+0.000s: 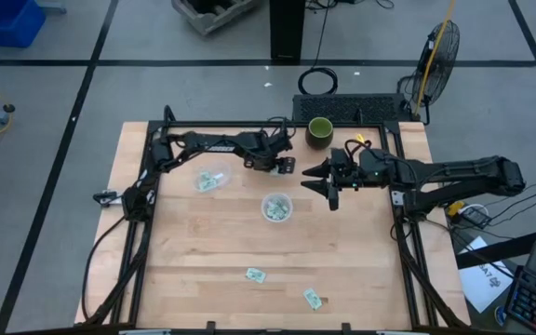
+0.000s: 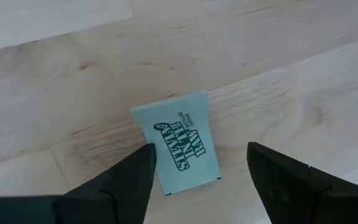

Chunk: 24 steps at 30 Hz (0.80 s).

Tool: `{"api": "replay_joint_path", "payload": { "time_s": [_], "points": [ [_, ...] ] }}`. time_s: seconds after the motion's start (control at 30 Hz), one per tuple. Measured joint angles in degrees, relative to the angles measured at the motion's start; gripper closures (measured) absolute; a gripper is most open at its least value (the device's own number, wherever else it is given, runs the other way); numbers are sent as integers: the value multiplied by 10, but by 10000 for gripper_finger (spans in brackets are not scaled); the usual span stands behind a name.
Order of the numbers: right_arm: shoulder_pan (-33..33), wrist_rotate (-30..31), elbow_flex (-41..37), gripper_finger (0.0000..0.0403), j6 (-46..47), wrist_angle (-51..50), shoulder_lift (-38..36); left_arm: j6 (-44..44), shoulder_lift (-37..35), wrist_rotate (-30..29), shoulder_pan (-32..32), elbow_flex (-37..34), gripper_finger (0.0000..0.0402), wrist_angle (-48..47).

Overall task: Pick and place items into bin
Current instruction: Put the stevia packet into the left transparent bin

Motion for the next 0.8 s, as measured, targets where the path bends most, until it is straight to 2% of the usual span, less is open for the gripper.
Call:
{"api": "replay_joint_path", "payload": {
  "time_s": [0.2, 0.47, 0.8],
  "points": [
    [0, 1, -17, 232, 0, 2, -6, 40, 5, -35, -12, 0, 177, -17],
    [0, 1, -22, 232, 0, 1, -7, 71, 14, -45, -17, -1, 259, -25],
    [0, 4, -22, 232, 0, 1, -7, 111, 17, -35, -16, -2, 342, -13]
  ]
}}
